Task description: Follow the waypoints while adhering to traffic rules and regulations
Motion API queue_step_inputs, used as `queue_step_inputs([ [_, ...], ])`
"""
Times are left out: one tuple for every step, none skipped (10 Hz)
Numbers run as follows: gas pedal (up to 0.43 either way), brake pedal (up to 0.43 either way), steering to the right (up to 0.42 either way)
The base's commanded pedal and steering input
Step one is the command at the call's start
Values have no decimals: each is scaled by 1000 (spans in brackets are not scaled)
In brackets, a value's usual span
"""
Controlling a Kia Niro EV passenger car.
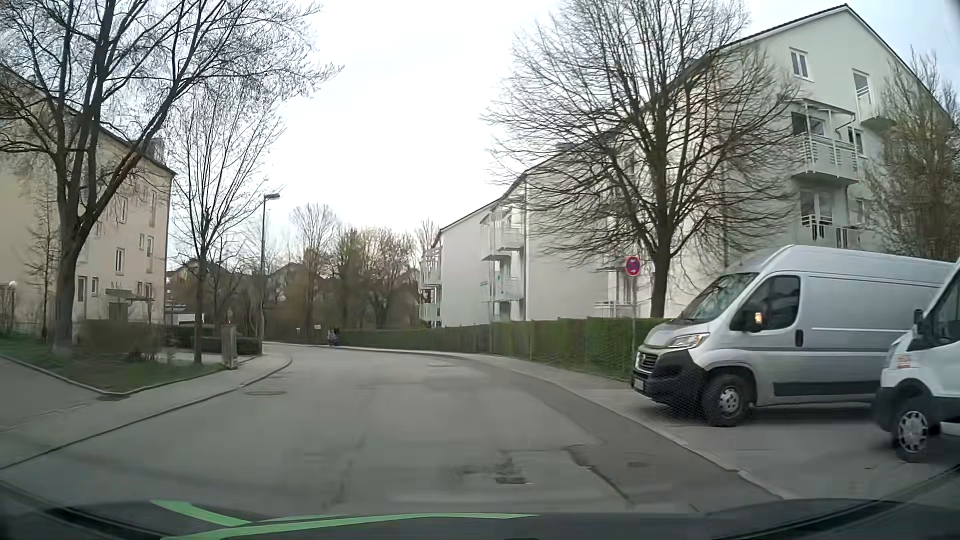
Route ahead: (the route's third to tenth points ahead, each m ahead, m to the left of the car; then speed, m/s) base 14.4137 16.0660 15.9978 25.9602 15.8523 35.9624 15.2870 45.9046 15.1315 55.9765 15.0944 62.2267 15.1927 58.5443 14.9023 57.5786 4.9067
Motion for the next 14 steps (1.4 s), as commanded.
queue_step_inputs([
  [0, 189, -285],
  [0, 189, -330],
  [0, 189, -374],
  [0, 183, -405],
  [0, 177, -427],
  [0, 177, -449],
  [0, 165, -483],
  [0, 159, -521],
  [0, 152, -548],
  [0, 146, -567],
  [0, 116, -583],
  [0, 61, -599],
  [0, 0, -615],
  [0, 0, -622],
])
